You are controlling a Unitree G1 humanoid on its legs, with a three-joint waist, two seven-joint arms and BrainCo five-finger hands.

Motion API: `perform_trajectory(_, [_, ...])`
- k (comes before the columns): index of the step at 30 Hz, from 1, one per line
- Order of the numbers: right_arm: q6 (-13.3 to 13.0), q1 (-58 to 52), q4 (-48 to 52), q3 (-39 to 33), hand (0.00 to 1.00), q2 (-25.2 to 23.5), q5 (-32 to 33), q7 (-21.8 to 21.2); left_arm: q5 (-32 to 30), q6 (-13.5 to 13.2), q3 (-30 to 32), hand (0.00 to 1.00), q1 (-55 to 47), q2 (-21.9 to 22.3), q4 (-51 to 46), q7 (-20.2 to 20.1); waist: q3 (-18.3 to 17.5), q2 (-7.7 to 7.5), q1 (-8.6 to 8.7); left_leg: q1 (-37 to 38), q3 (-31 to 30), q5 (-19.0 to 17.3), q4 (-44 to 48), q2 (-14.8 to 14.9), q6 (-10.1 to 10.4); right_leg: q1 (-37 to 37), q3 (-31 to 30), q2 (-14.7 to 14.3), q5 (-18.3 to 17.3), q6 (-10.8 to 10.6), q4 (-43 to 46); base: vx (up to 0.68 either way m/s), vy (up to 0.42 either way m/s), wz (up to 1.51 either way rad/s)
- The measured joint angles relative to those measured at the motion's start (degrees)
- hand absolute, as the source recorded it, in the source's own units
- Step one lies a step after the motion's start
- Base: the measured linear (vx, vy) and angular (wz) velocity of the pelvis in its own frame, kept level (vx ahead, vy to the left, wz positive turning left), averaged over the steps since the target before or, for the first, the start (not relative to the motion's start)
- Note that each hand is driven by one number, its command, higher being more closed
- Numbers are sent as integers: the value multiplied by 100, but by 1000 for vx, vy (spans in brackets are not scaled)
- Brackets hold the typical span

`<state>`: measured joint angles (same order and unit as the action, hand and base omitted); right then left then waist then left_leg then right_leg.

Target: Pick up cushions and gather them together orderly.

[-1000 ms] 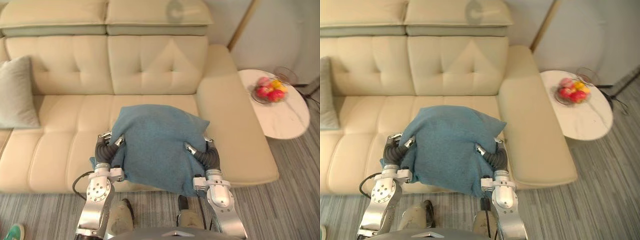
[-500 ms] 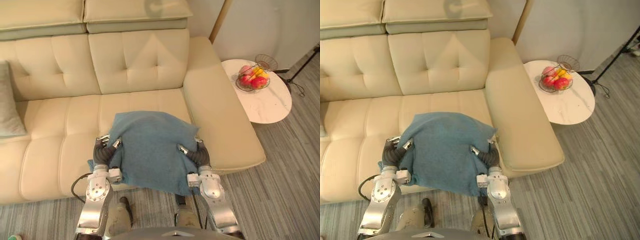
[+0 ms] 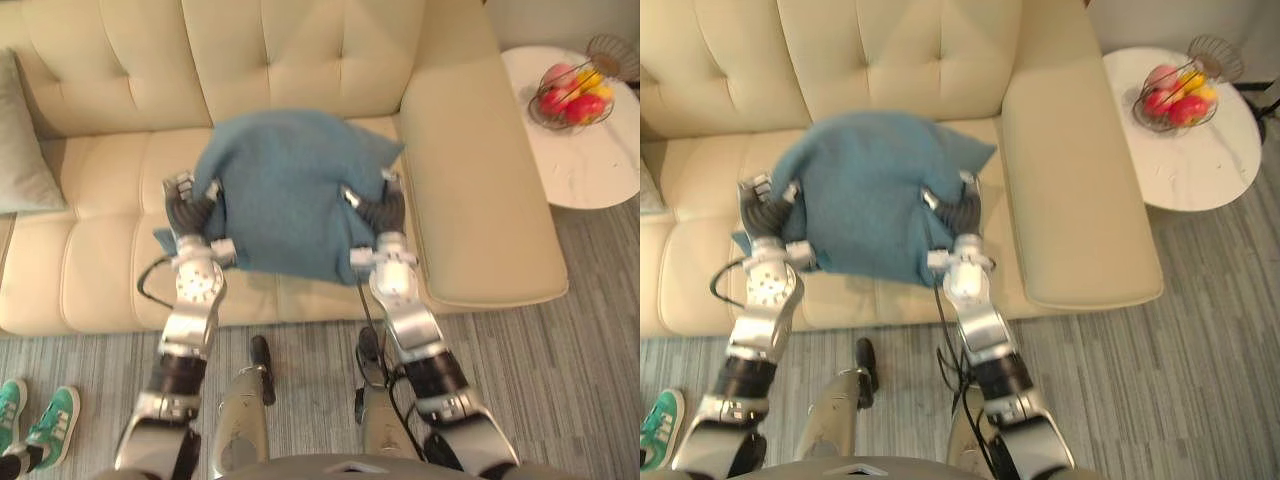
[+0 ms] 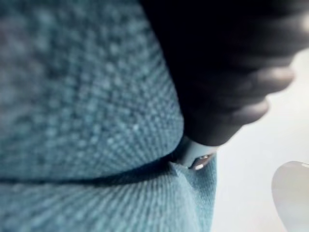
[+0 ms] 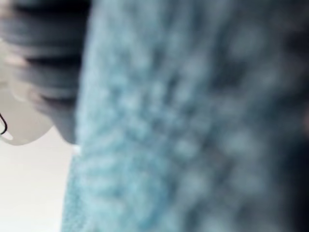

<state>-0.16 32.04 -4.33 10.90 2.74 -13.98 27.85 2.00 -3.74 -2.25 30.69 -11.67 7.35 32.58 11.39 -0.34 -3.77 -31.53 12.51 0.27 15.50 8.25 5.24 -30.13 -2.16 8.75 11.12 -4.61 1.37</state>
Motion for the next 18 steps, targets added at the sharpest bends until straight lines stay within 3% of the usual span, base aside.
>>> perform_trajectory(4, [64, 1628, -335, -335, 100, 12, -218, 575, -53, 10, -24, 100, 1923, -580, 537, 366, 315, 16, -38, -268, -172, 785, -972, -58, 60, -375, 243, -48, 440, -76, -464, -69, -71, 25])
perform_trajectory(6, [113, 2547, -478, -681, 100, 97, -277, 783, -216, 11, 22, 100, 2993, -686, 827, 473, 554, 109, -78, -390, -275, 1156, -1469, -57, 119, -598, 328, -108, 591, -81, -597, -64, -67, 16])
perform_trajectory(9, [250, 3472, -1055, -961, 100, 232, -359, 1021, -319, 38, 92, 100, 3913, -682, 1402, 482, 582, 151, -32, -564, -376, 1395, -1838, -49, 132, -865, 438, -141, 618, -83, -597, -29, -40, 11])
perform_trajectory(14, [430, 4471, -1258, -1132, 100, 486, -398, 1297, -331, 84, 210, 100, 4737, -683, 1839, 496, 582, 151, -51, -947, -465, 1478, -1984, -48, 132, -1247, 542, -151, 617, -83, -599, 9, 15, 9])
perform_trajectory(15, [480, 4783, -1293, -1168, 0, 516, -397, 1401, -328, 84, 255, 0, 4914, -683, 1839, 585, 582, 151, -95, -1137, -492, 1509, -1987, -38, 141, -1414, 581, -158, 617, -83, -599, 18, 37, 10])
perform_trajectory(18, [531, 5033, -1294, -1169, 0, 583, -391, 1539, -318, 81, 457, 0, 4994, -680, 1839, 671, 586, 158, -128, -1347, -538, 1537, -1988, -15, 165, -1590, 613, -176, 617, -83, -599, 28, 41, 6])
